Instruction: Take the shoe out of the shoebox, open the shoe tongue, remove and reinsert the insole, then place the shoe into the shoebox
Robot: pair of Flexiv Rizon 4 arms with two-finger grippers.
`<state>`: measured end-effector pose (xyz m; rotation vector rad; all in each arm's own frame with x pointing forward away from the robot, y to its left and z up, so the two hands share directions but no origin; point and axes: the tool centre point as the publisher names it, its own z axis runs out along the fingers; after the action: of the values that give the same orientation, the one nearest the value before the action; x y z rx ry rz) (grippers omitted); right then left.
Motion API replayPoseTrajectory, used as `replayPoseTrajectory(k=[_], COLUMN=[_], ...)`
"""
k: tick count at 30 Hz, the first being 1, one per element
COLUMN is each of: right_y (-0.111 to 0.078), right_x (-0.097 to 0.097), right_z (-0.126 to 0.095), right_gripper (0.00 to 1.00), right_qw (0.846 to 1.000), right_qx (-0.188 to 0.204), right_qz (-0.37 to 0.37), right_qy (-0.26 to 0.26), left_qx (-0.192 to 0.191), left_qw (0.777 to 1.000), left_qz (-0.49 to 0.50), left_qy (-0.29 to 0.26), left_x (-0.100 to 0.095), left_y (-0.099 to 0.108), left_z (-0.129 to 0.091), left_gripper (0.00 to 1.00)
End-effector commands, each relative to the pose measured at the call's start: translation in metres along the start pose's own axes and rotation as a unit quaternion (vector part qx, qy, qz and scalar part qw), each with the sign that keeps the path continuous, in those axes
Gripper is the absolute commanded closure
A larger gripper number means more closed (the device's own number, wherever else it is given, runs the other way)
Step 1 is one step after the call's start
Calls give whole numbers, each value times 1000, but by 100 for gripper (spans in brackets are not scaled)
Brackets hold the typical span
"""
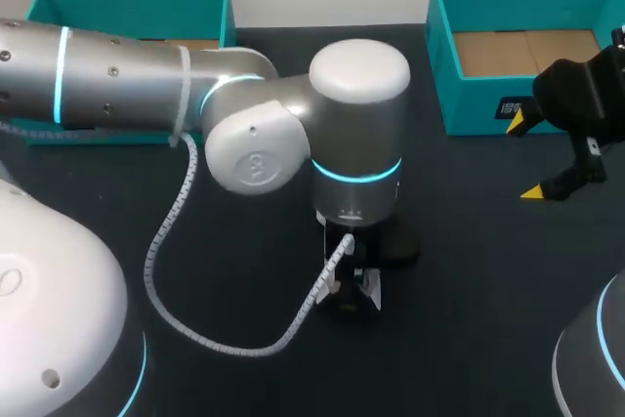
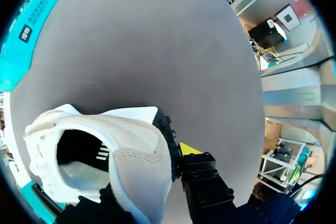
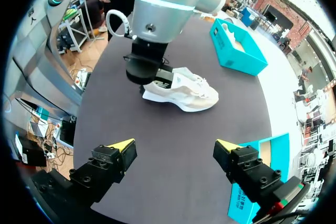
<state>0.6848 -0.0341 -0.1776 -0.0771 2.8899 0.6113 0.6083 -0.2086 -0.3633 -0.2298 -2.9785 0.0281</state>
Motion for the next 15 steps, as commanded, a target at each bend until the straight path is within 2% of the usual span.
replayPoseTrajectory(k=[1, 9, 15], right_y=[1, 1, 1], right_x=[-2, -2, -2], right_z=[2, 2, 2], right_gripper=[0, 0, 0], right_qw=[1000, 1000, 1000], right_qx=[2, 2, 2], right_qz=[0, 0, 0], right_qy=[2, 2, 2], left_qx=[19, 49, 44], left_qw=[1000, 999, 998], left_qz=[-7, 9, 40], left_qy=[-8, -2, -14], left_x=[3, -3, 6], left_y=[29, 56, 65], left_z=[-65, -145, -193], left_gripper=[100, 100, 100])
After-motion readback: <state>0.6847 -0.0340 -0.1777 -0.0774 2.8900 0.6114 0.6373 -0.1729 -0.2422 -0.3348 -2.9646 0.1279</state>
